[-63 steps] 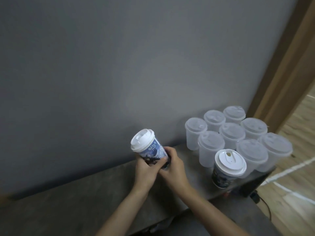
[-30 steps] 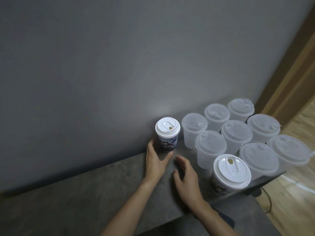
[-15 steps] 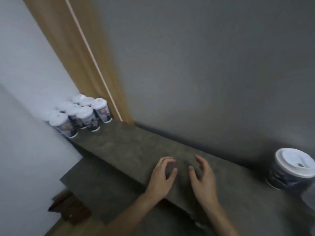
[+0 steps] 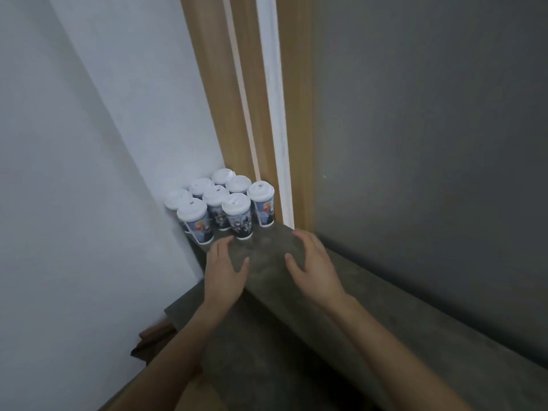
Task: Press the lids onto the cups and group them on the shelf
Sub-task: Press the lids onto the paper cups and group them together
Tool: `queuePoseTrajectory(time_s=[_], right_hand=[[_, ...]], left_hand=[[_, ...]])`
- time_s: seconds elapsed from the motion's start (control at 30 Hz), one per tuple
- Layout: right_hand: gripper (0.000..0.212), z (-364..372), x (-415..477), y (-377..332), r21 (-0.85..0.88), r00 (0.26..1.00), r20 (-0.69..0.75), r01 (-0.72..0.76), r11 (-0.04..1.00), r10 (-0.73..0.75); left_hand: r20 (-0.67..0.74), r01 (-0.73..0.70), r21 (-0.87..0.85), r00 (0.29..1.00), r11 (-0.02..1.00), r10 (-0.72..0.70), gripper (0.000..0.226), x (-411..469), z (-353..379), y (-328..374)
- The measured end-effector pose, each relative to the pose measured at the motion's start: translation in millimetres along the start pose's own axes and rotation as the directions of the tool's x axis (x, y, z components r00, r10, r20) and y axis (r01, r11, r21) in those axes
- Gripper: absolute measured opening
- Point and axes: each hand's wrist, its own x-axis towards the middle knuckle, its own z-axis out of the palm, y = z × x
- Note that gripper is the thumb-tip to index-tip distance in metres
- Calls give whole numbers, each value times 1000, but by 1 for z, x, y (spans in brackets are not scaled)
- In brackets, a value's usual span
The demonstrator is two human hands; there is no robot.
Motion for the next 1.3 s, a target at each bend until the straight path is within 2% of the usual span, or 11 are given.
queuePoseTrajectory(time_s=[0.17,0.27,0.33,0.43,0.53,0.67,0.77,0.9,1.03,1.13,1.3], right_hand=[[67,48,114,-7,-325,994,71,100,940,-82],[77,70,178,-1,-495,986,138,150,856,-93],[78,80,212,4,-558,981,169,173,811,-93],[78,93,241,11,-592,971,227,197,782,-73],[73,102,255,18,-567,965,257,194,801,-52],[61,107,258,16,-407,990,138,62,911,-6],[49,106,258,16,-327,996,90,5,945,26],[52,87,230,12,-210,997,68,-16,977,31],[66,38,148,24,-130,995,-38,-96,987,92],[78,-16,62,52,-115,975,-155,-179,977,160],[81,-104,-84,98,-88,891,-362,-327,941,276]], left_hand=[[41,-132,216,991,968,126,76,95,14,-26],[96,-248,325,969,913,229,83,140,34,-41],[141,-280,378,960,882,244,88,161,49,-54],[144,-310,409,951,858,274,88,175,65,-69],[86,-315,359,948,878,305,77,178,72,-77],[15,-251,184,967,950,253,62,179,74,-73],[-9,-246,35,969,969,246,53,176,70,-65],[10,-235,-108,971,966,238,52,163,60,-55],[76,-267,-283,951,921,299,55,113,55,-18],[203,-316,-408,883,857,422,53,62,68,29],[322,-369,-515,754,774,573,47,-15,107,118]])
